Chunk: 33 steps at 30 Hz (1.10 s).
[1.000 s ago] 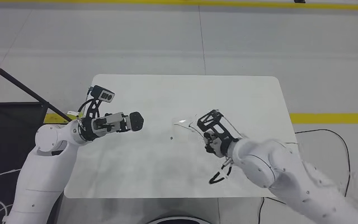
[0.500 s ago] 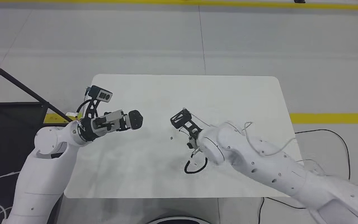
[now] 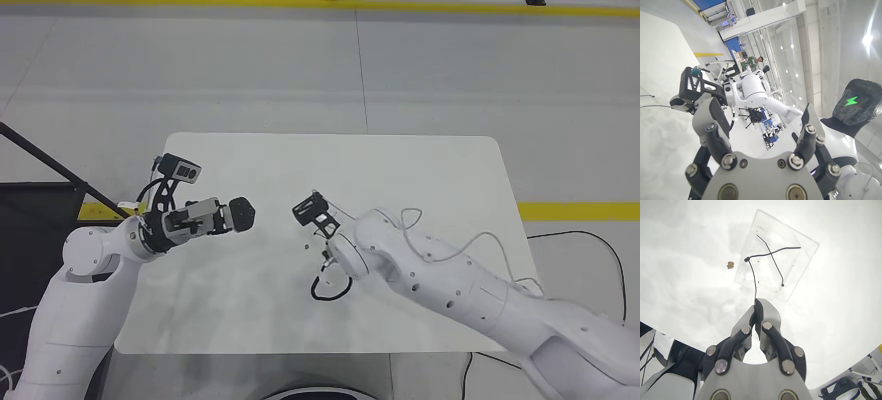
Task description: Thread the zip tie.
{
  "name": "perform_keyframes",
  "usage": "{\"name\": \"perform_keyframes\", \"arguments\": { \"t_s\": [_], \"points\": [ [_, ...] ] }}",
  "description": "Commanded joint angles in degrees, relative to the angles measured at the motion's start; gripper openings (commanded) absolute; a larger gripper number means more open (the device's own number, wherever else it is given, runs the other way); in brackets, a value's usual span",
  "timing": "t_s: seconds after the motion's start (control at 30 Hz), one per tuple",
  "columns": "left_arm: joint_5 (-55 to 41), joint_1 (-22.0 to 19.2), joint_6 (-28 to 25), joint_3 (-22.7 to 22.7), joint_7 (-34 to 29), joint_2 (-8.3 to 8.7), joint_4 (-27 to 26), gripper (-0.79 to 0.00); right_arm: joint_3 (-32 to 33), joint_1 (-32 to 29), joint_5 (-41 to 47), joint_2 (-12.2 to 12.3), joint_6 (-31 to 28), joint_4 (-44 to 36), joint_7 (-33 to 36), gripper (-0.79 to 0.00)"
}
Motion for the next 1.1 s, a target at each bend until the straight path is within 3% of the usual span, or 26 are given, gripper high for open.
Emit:
{"name": "perform_keyframes", "arguments": {
  "t_s": [0.0,0.03,0.1,0.23,0.43,0.6,0.7,0.73,1.07],
  "points": [
    [-0.08,-0.02,-0.01,-0.01,-0.14,0.00,0.07,0.000,0.24,-0.11,-0.17,-0.45,0.04,0.51,0.16,-0.394],
    [-0.08,-0.02,-0.01,-0.01,-0.14,0.00,0.07,0.000,0.39,-0.18,-0.32,-0.65,0.04,0.64,0.29,-0.246],
    [-0.08,-0.02,-0.01,-0.01,-0.14,0.00,0.07,0.000,0.80,-0.40,-0.59,-0.94,0.00,0.68,0.50,-0.151],
    [-0.08,-0.02,-0.01,-0.01,-0.14,0.00,0.07,0.000,1.89,-1.21,-1.52,-1.09,-0.02,0.11,0.86,-0.148],
    [-0.08,-0.02,-0.01,-0.01,-0.14,0.00,0.07,0.000,4.04,-2.96,-3.58,-0.58,-0.41,-1.86,1.53,-0.212],
    [-0.08,-0.02,-0.01,-0.01,-0.14,0.00,0.07,0.000,6.81,-5.10,-5.95,0.53,-0.46,-5.69,1.78,-0.185],
    [-0.08,-0.02,-0.01,-0.01,-0.14,0.00,0.07,0.000,10.00,-7.55,-7.39,1.93,-0.25,-10.11,1.09,-0.120],
    [-0.08,-0.02,-0.01,-0.01,-0.14,0.00,0.07,0.000,11.44,-8.79,-7.88,2.56,-0.32,-12.29,0.27,0.000],
    [-0.08,-0.02,-0.01,-0.01,-0.14,0.00,0.07,0.000,31.67,-31.19,-7.83,10.09,-13.39,-33.43,-14.55,0.000]
  ]
}}
